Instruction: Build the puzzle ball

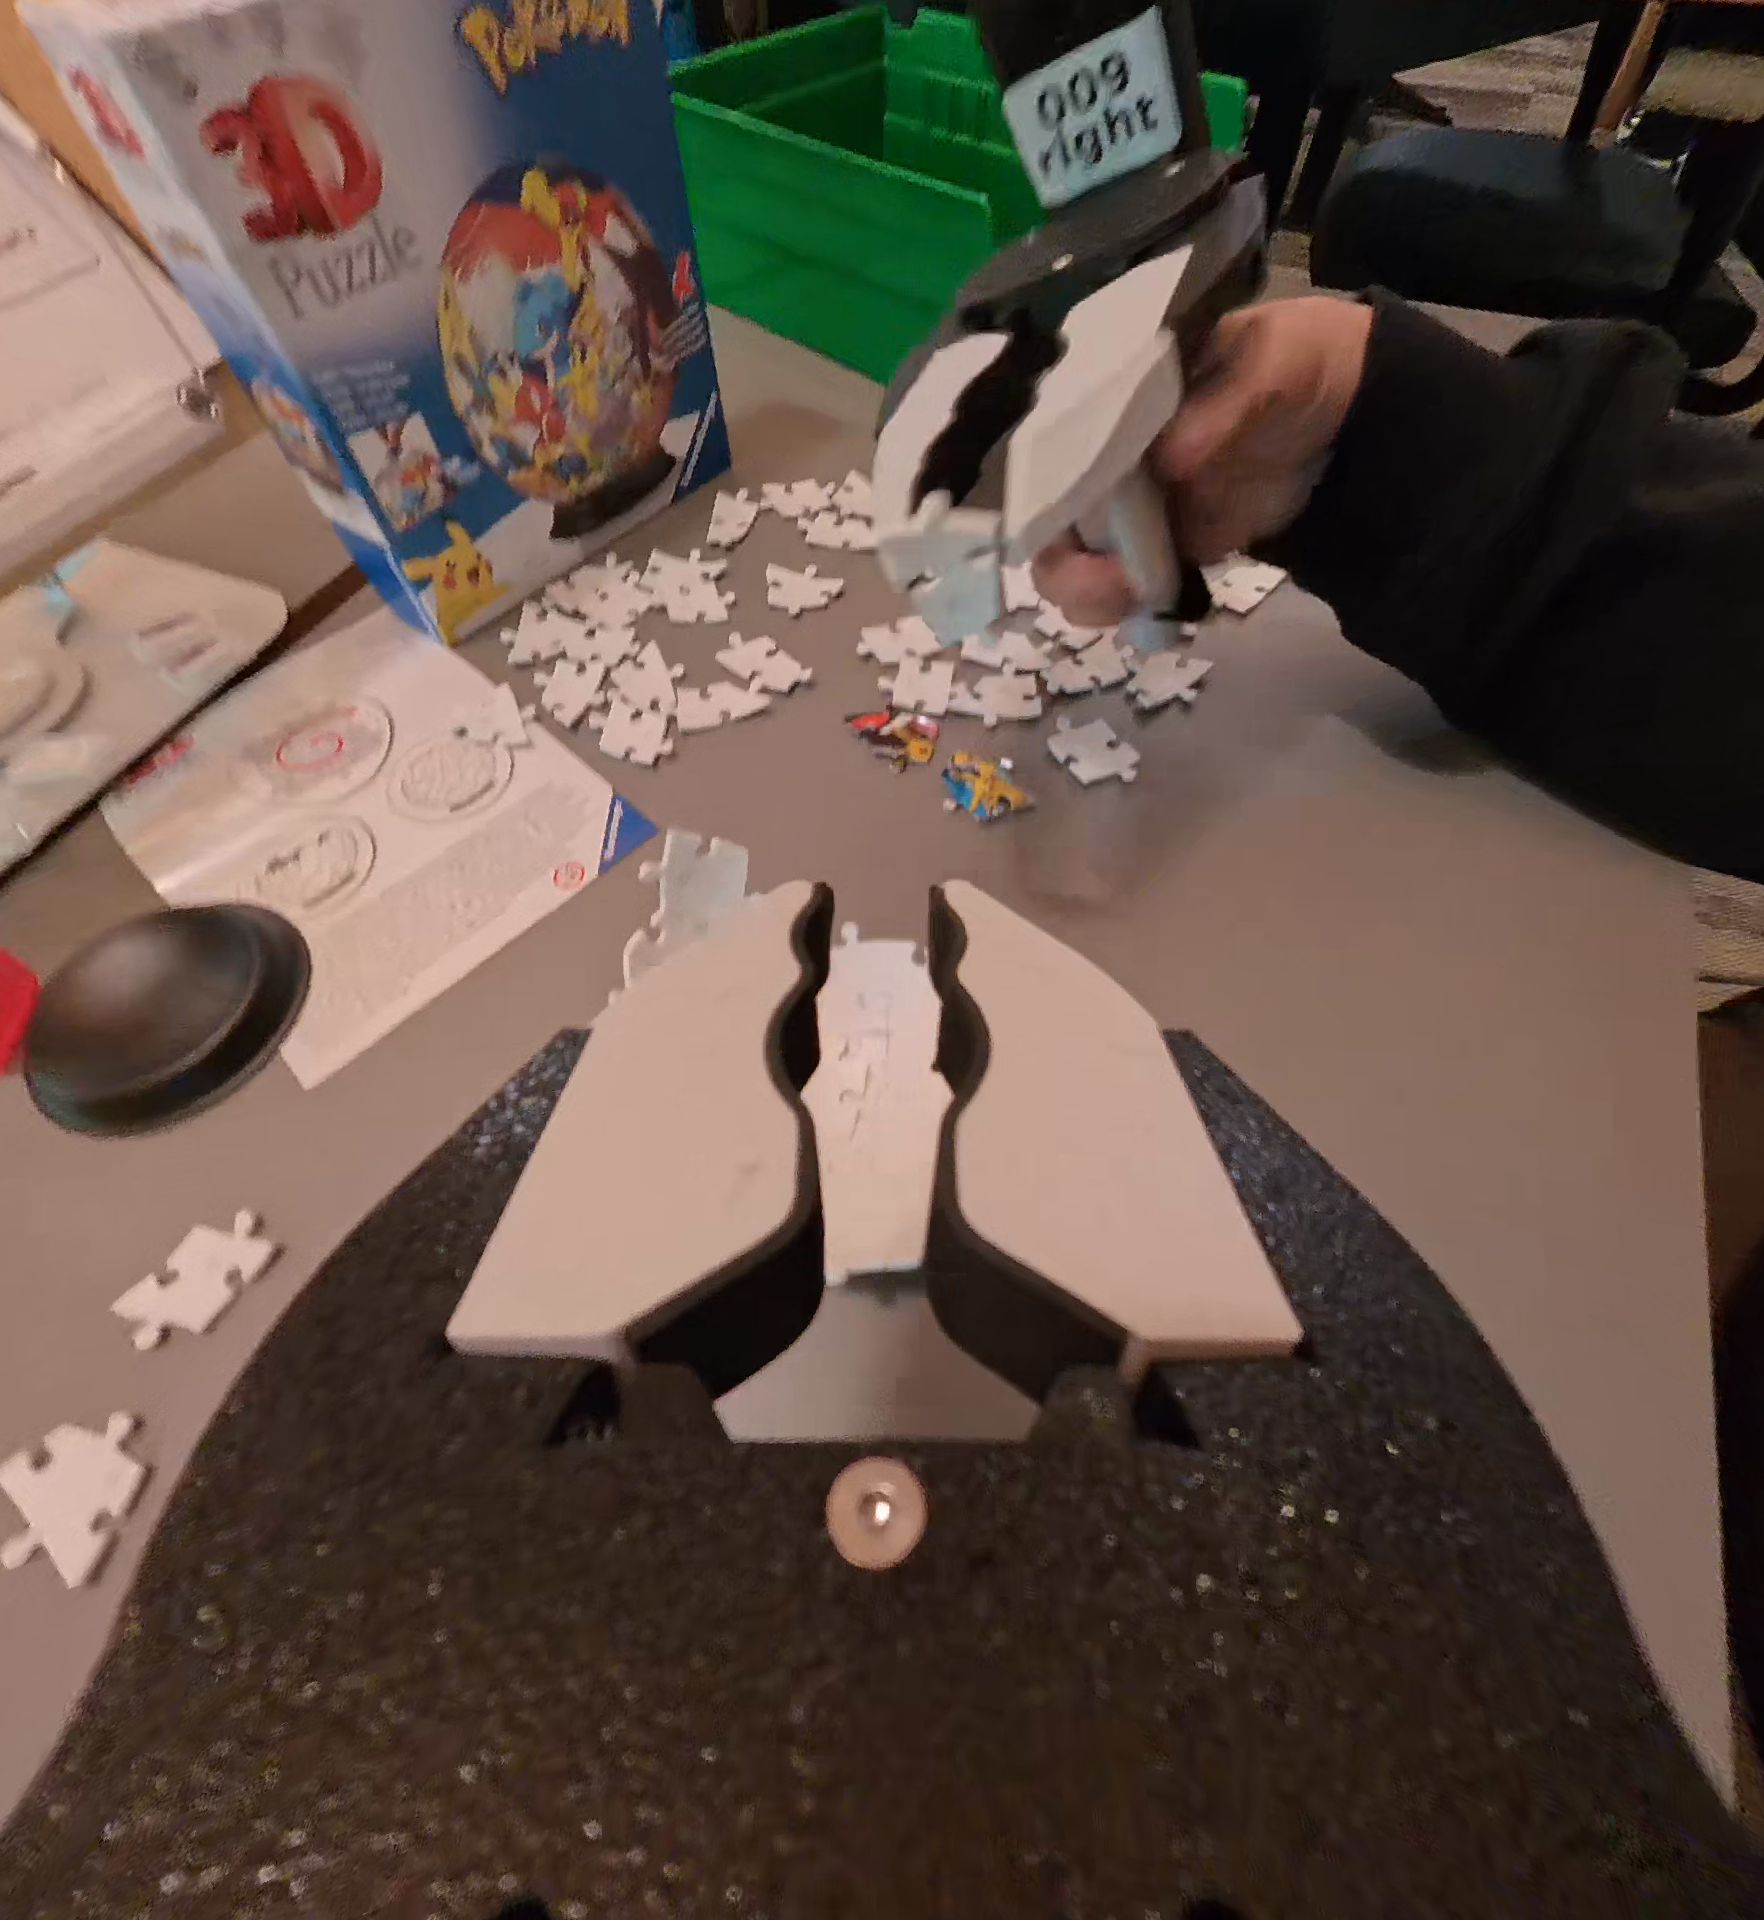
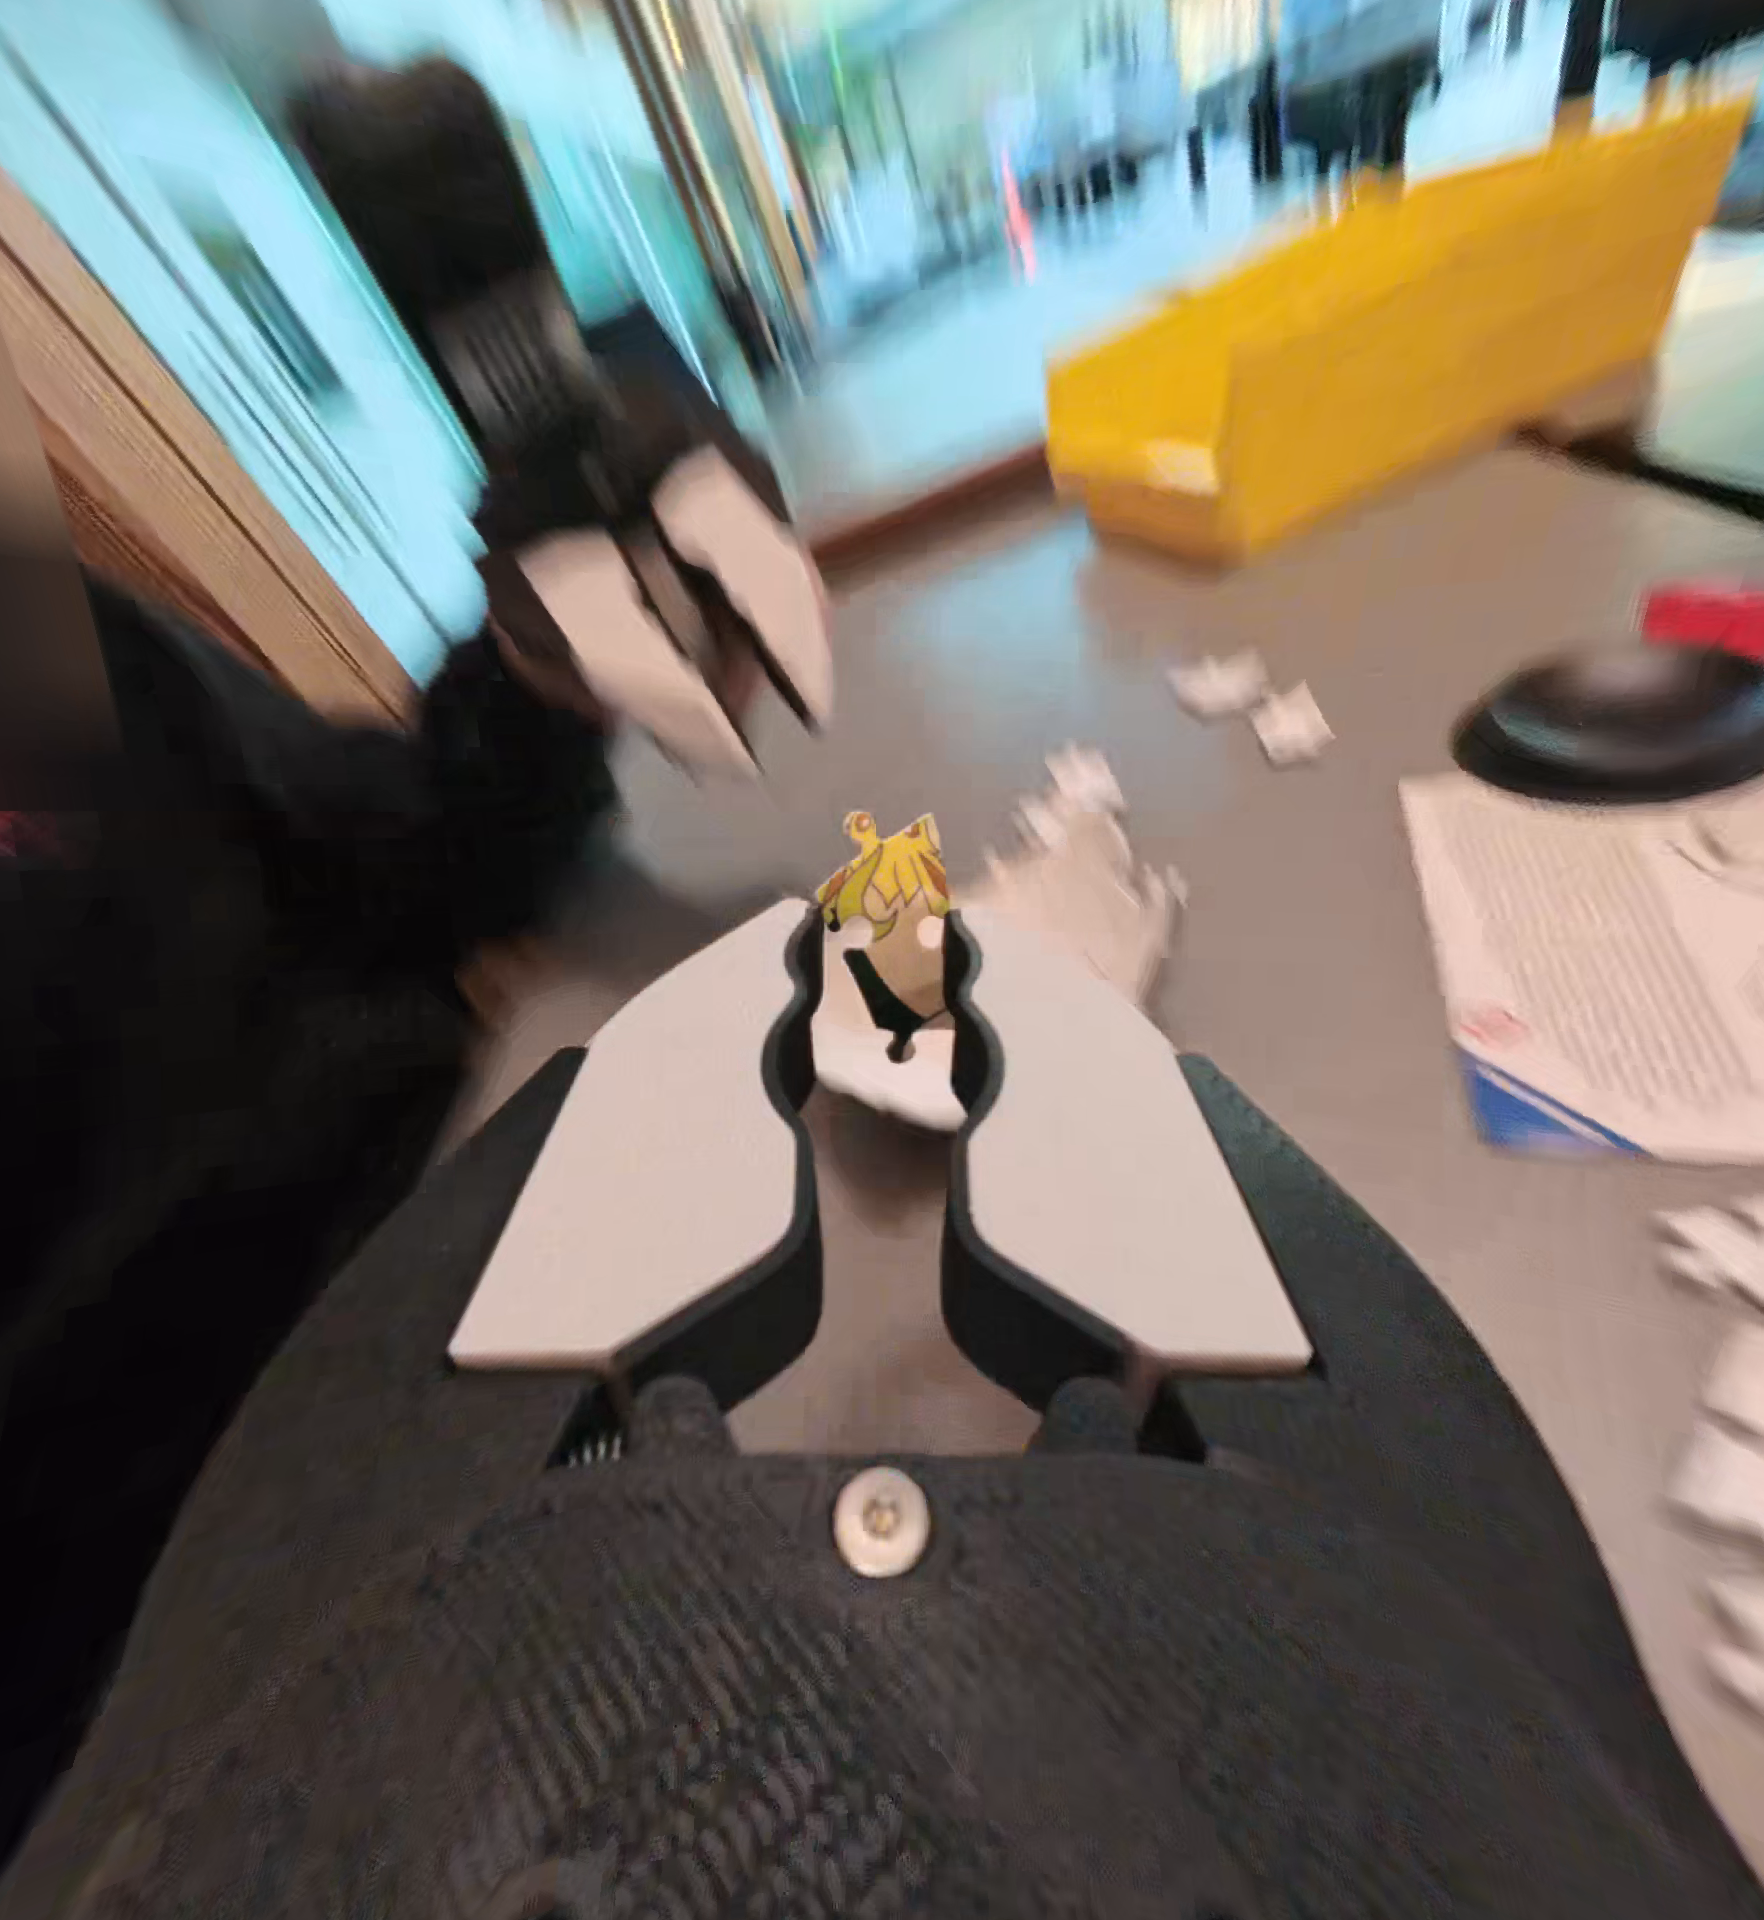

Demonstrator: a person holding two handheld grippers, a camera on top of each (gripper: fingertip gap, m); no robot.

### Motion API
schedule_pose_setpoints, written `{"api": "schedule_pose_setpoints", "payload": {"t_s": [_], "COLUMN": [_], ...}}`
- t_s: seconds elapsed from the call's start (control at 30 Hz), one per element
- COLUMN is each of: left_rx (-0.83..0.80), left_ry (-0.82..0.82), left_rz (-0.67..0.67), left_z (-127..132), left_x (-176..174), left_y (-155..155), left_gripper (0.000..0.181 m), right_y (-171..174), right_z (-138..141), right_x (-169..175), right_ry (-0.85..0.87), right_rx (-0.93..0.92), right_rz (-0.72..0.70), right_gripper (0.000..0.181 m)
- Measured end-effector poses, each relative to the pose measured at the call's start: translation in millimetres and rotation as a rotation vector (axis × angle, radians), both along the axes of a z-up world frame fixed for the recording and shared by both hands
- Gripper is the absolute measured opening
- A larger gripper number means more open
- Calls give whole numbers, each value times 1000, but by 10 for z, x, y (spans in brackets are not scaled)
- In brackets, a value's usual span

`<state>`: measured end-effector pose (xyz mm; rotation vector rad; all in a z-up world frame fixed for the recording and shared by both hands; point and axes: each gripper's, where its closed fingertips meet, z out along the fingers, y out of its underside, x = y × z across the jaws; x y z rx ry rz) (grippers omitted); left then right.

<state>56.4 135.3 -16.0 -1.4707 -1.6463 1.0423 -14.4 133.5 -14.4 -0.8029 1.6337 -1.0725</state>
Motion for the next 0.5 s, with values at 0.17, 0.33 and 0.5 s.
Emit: {"api": "schedule_pose_setpoints", "payload": {"t_s": [0.17,0.33,0.5], "left_rx": [-118,-201,-250], "left_ry": [78,111,105], "left_rz": [-42,-165,-305], "left_z": [323,604,707], "left_x": [-316,-470,-509], "left_y": [83,250,411], "left_gripper": [23,22,17], "right_y": [312,470,490], "right_z": [591,614,644], "right_x": [37,230,266], "right_ry": [-549,-589,-613], "right_rx": [228,308,343], "right_rz": [143,236,269], "right_gripper": [22,22,22]}}
